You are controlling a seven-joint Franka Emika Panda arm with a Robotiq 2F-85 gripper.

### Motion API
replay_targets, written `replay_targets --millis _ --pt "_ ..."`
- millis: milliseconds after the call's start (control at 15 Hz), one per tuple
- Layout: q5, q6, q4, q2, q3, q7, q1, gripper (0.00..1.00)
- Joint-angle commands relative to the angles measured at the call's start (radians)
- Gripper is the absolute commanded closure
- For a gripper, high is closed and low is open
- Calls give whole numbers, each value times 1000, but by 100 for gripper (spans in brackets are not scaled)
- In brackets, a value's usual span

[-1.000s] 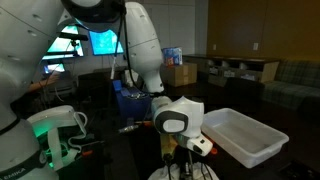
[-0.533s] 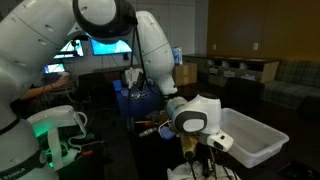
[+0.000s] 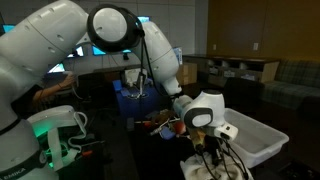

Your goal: Pick up the towel from the countertop, sweep the objects to the left and put the towel in the container.

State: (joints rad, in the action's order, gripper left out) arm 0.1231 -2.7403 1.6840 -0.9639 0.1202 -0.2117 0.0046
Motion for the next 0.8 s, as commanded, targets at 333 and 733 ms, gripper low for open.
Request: replay_targets --millis 333,733 --pt "9 -22 -67 -61 -91 -1 23 94" --pt "6 -59 -51 -66 -139 4 69 94"
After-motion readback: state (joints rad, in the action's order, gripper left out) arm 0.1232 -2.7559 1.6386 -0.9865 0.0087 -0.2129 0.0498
